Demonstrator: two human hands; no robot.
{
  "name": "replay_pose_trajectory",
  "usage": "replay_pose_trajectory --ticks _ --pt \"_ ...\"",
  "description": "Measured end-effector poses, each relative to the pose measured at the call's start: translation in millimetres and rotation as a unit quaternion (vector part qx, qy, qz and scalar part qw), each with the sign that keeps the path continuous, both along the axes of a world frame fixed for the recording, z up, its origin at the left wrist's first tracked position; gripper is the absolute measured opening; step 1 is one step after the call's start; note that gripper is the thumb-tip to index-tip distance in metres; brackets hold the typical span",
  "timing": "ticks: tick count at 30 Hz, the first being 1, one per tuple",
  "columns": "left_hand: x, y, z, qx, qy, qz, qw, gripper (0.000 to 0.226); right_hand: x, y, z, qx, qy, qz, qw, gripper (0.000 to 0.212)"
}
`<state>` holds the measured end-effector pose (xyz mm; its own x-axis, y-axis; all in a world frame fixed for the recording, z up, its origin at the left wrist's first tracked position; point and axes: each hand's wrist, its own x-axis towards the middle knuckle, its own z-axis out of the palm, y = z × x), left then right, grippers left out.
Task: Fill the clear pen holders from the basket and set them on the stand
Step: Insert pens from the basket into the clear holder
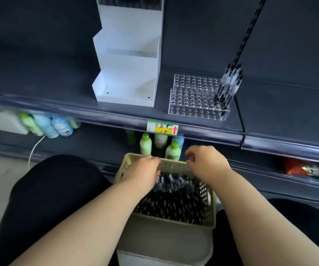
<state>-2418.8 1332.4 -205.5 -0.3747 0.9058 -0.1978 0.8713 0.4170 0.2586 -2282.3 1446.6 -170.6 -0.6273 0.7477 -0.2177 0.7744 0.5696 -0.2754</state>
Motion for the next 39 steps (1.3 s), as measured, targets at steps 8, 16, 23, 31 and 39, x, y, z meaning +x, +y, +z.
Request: replay_pose_trajectory --ticks 8,16,23,31,39 --pt "7.2 -7.6 -43.6 -0.144 -0.017 0.016 0.989 0.035 -2.8 -44.0 -67.5 -0.100 -0.097 -0.070 0.988 0.021" --pt "7.0 8.9 -71.1 -0.195 -0.045 0.099 0.975 0.042 -18.7 -47.0 -91.1 -0.113 -0.107 -0.081 0.984 0.022" --pt "10.5 13.1 -82.9 -0.177 -0.044 0.128 0.975 0.052 -30.3 -37.3 -103.1 -0.093 -0.135 -0.112 0.980 0.023" --pt "11.2 19.0 -87.5 -0.178 -0.024 0.108 0.978 0.039 -37.7 -33.7 -106.5 -0.087 -0.179 -0.123 0.972 0.025" --pt "10.8 14.5 -85.6 -0.150 -0.059 0.151 0.975 0.052 -35.8 -33.8 -96.6 -0.128 -0.183 -0.139 0.965 0.029"
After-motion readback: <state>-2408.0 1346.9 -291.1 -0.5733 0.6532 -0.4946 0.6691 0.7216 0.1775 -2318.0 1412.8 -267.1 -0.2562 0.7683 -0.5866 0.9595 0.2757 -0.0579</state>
